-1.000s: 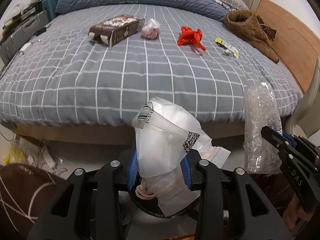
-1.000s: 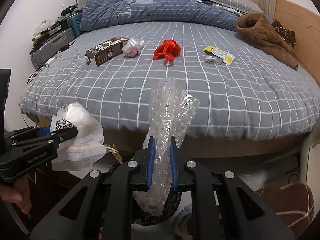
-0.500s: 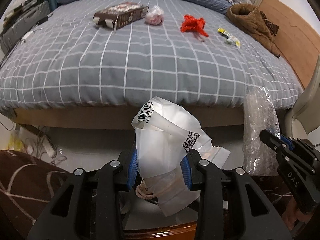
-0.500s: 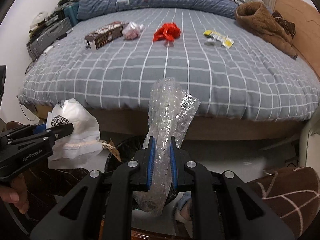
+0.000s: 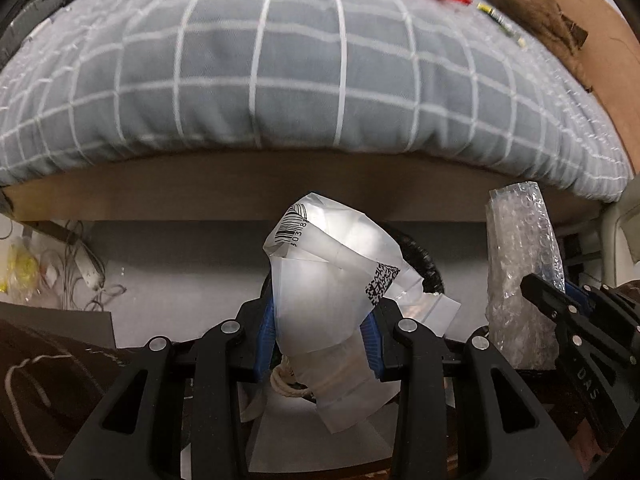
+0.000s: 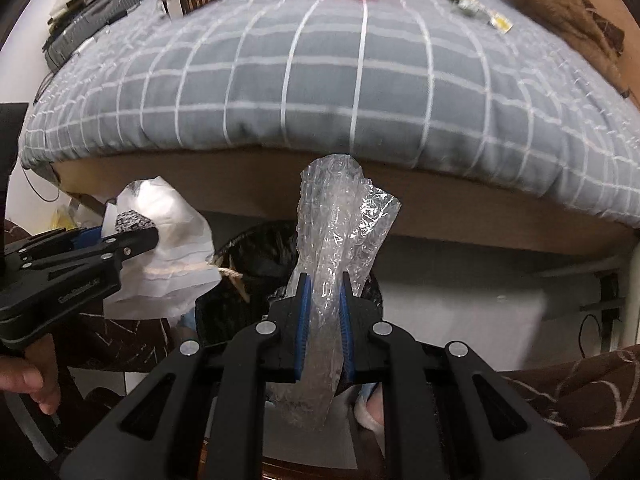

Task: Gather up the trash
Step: 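Lift the bubble wrap and white bag and carry both over the bin, then lower both items into the bin and open both grippers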

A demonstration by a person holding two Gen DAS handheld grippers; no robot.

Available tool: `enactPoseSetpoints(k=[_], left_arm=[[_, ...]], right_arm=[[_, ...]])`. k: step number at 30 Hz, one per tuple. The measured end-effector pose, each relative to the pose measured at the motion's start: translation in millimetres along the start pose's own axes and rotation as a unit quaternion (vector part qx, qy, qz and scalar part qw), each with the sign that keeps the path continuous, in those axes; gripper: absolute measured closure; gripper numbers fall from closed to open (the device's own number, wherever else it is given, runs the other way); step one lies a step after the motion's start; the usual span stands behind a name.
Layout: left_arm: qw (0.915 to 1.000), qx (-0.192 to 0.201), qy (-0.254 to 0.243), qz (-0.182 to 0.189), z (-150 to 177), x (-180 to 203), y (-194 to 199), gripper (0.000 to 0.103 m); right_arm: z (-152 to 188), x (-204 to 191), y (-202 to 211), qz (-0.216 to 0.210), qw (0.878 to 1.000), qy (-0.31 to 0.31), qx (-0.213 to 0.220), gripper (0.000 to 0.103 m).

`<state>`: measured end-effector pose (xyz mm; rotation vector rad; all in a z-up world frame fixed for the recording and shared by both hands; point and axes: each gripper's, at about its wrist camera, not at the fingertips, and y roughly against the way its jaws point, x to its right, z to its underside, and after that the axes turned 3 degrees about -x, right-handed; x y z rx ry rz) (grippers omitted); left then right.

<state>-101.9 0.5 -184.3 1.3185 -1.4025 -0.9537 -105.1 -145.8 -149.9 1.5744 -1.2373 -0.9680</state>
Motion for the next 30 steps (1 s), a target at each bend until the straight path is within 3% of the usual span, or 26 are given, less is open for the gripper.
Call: enactPoseSetpoints(k=[13,24,30], left_arm=[[0.9987,-0.046,0.008,-0.022,8,-19,-54,0.068],[0.9962,-0.074,0.032,-0.033,14,-35,-71,0.068],[0.996,-0.075,0.034,-0.033,16,-40,-74,0.068]], right_arm=[[5,-7,-68,-0.015,0.997,-0.002,-0.072,0.089],[6,-20,-106,-0.02,0.994,0.015,-0.11,0.089],[9,-23,-112,0.001,0.994,0.031,-0.107,0.079]])
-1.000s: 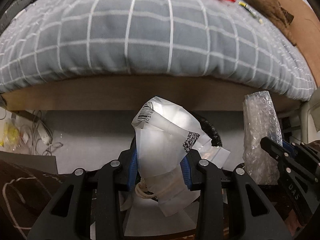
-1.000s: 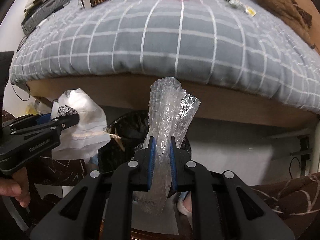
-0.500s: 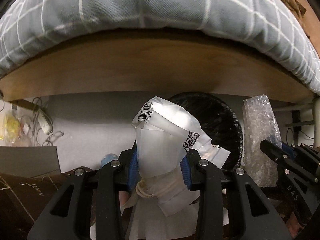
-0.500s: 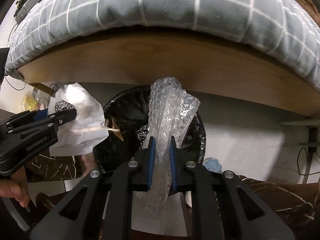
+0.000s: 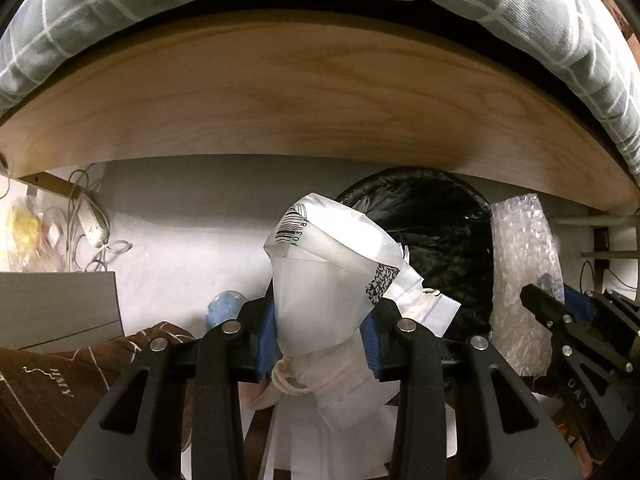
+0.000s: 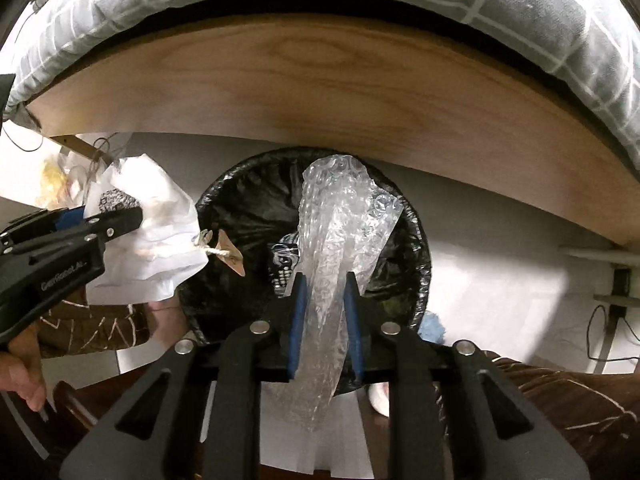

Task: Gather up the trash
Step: 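Lower both items into the bin and open both grippers, then raise both open grippers from the bin back toward the bed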

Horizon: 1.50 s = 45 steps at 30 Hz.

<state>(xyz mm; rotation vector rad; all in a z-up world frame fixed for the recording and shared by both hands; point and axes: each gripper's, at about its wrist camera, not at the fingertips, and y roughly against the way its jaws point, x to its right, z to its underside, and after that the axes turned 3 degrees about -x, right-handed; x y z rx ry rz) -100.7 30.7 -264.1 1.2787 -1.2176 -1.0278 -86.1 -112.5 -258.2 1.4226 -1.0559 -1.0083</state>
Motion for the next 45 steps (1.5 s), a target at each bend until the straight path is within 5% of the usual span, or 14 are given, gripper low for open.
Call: enactPoseSetpoints(k=[7,13,31,33,35,45], left_arm=[[0.9999,0.0,-0.01,-0.01,-1,10,2,0.068],[0.9995,0.004,-0.028,-0.011,-3,34,5,0.068],[0.9972,0.006,-0.073,-0.013,-2,89,-7,0.066],[0.9972,0.011,-0.072,-0.021,-3,88,-6,0.062],[0.997,0.018,-0.072,-0.021,-4,88,-3,0.046],[0.9937,0.084,-0.07,-0.023,-16,88,37,0.018]], right_arm=[[-2,14,25,0.024,0.999,-0.018,0.038,0.035],[5,44,38,0.034,0.996,-0.058,0.065,0.016],[14,97,47,0.05,0.987,-0.127,0.087,0.01],[14,97,46,0.051,0.987,-0.129,0.087,0.01],[13,96,46,0.054,0.986,-0.13,0.089,0.01],[8,96,84,0.07,0.98,-0.122,0.138,0.01]])
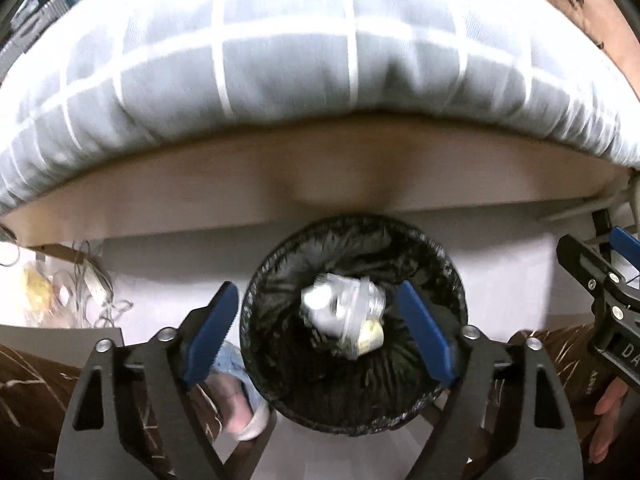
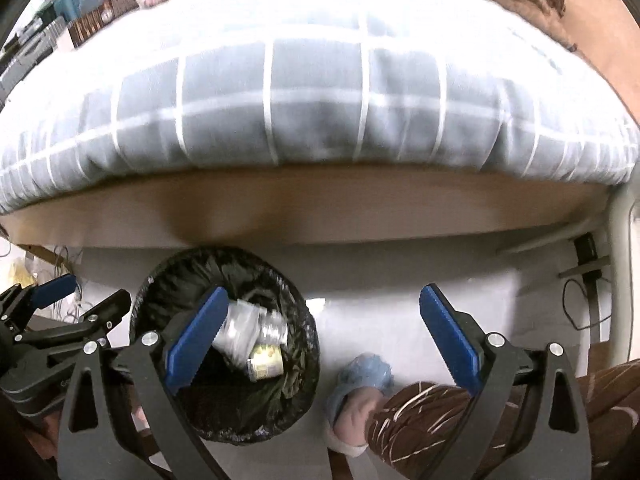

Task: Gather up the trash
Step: 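Raise both open grippers from the bin back toward the bed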

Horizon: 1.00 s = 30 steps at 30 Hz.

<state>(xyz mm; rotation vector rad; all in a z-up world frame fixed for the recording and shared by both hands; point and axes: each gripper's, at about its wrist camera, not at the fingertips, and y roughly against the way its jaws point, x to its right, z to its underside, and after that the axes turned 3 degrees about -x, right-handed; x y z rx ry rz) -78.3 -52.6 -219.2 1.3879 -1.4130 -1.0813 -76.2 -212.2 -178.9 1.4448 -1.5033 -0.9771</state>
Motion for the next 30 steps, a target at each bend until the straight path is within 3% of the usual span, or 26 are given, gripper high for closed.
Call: enactPoseSetpoints(k=[5,18,30], left_arm=[[0.9984,0.056,0.001,-0.002,-12,-4,35,0.007],[0.9871,0.159,0.019,0.004,-46,-9,115,0.006],[0.9799,0.195,0.038,0.018,-108,-25,139,0.006]], right_arm=[[-11,1,35,0.01,0.998,0.004,0.054,0.01],[-50,7,110,0.01,0.983,0.001,0.181,0.01],[-107,19,119,0.007,0.977,-0.016,0.214,0.01]])
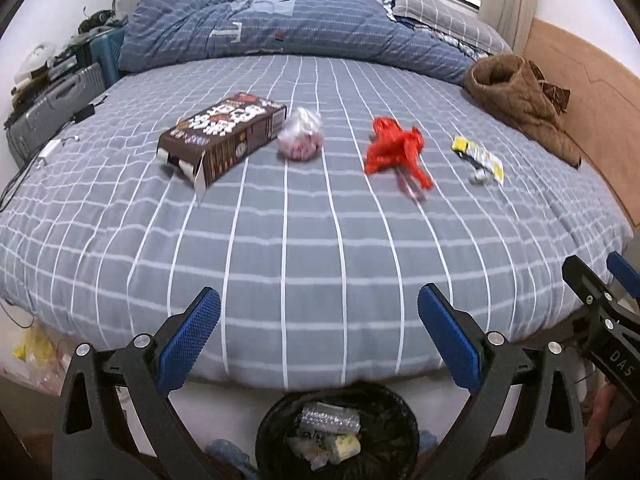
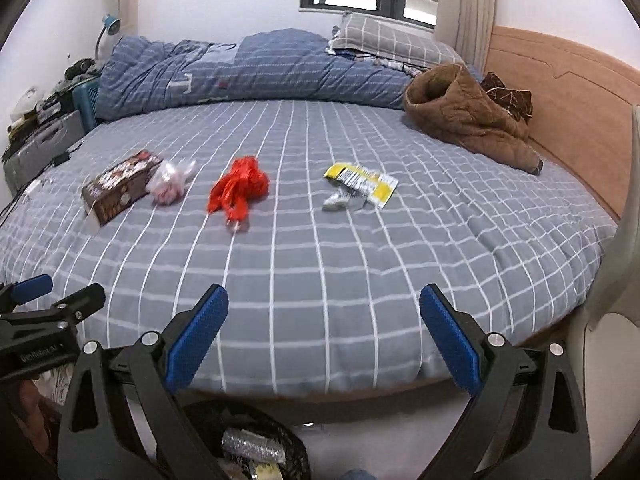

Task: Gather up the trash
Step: 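Raise both open grippers from the bin back toward the bed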

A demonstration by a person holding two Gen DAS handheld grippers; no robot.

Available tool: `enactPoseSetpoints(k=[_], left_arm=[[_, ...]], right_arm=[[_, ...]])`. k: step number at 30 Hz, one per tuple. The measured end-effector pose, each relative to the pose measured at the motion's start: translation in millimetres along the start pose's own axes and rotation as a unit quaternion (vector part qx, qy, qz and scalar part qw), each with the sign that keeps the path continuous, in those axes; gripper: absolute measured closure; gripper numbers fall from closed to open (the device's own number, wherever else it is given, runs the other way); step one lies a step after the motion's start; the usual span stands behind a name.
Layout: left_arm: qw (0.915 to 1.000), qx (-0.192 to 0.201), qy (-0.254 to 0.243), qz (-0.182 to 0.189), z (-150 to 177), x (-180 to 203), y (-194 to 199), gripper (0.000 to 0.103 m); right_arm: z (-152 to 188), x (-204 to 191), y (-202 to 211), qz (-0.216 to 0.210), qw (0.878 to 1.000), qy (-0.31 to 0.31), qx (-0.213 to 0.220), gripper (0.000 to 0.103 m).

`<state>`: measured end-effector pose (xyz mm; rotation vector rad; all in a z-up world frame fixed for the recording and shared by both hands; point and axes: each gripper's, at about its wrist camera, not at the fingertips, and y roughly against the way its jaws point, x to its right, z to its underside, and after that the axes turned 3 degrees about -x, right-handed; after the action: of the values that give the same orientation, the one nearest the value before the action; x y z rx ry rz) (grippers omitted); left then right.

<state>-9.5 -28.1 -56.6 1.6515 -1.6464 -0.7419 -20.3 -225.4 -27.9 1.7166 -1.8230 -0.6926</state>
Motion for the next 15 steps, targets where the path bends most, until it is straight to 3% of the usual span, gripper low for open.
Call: enactPoseSetpoints(k=[15], left_arm=[[0.9997,0.015,0.004,-0.02,-88,-16,-52,0.006]], right_arm=[[-79,24,-75,0.017,1.0,-0.014,-0.005,0.01]])
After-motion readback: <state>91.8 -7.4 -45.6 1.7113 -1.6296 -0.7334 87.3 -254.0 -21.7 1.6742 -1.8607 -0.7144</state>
